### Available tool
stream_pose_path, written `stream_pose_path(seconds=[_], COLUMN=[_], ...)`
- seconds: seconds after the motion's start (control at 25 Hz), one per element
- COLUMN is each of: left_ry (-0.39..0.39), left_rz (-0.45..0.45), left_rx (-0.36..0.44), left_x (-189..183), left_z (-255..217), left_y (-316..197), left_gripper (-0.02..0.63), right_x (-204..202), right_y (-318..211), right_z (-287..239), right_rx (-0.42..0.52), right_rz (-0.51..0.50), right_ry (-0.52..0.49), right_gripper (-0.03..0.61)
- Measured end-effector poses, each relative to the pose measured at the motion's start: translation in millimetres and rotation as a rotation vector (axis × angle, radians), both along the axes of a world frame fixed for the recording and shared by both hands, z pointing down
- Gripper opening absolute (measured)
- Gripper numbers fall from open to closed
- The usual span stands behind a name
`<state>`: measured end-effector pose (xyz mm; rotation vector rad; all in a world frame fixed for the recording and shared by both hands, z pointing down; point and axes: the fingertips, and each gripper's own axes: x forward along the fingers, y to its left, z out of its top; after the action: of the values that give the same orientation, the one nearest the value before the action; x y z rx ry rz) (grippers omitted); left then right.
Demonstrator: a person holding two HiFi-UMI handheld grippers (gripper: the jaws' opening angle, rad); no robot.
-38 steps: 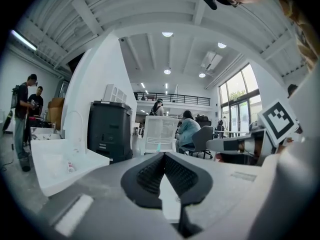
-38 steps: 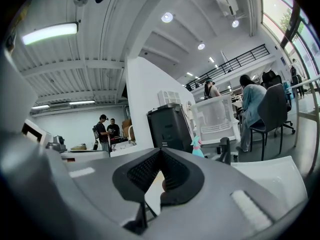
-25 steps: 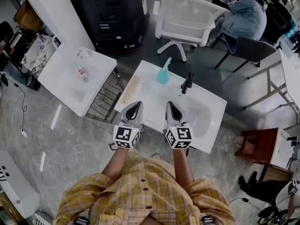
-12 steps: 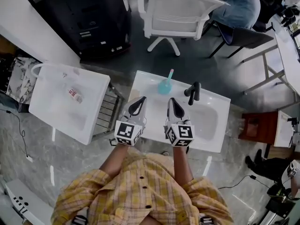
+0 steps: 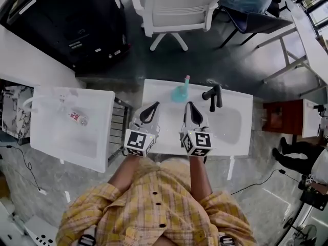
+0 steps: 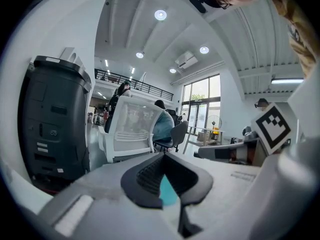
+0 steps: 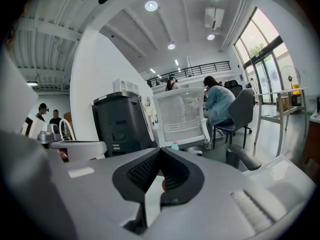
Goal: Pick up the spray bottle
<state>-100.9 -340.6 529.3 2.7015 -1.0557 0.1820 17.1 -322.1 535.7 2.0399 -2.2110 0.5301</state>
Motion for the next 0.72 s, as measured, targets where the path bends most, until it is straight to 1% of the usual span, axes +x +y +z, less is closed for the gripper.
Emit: stream_pose_path(seconds=[0.16, 0.36, 0.52, 0.72], left_ry=[0.003, -0.006, -0.009, -0.024], left_rz=[-0.001, 0.006, -0.012, -0.009], left_rx=[-0.016, -0.006, -0.015, -0.018], left_x=[3.5, 8.3, 6.9, 12.3], left_z=[6.6, 8.2, 10.8, 14.1], left_y=[-5.9, -8.8, -12.8, -8.0], left_gripper=[-0.002, -0.002, -0.002, -0.002], right_x=[2.8, 7.0, 3.6, 6.8], right_y=[-6.0, -17.2, -25.2, -33.5], right_z=[4.9, 12.2, 18.2, 32.3], right_rx=[-0.019, -0.026, -0.027, -0.040], right_rz=[-0.002, 0.002, -0.012, -0.012], right_ry=[0.012, 0.028, 0.014, -0.011], right_gripper=[0.002, 0.002, 0.002, 0.064])
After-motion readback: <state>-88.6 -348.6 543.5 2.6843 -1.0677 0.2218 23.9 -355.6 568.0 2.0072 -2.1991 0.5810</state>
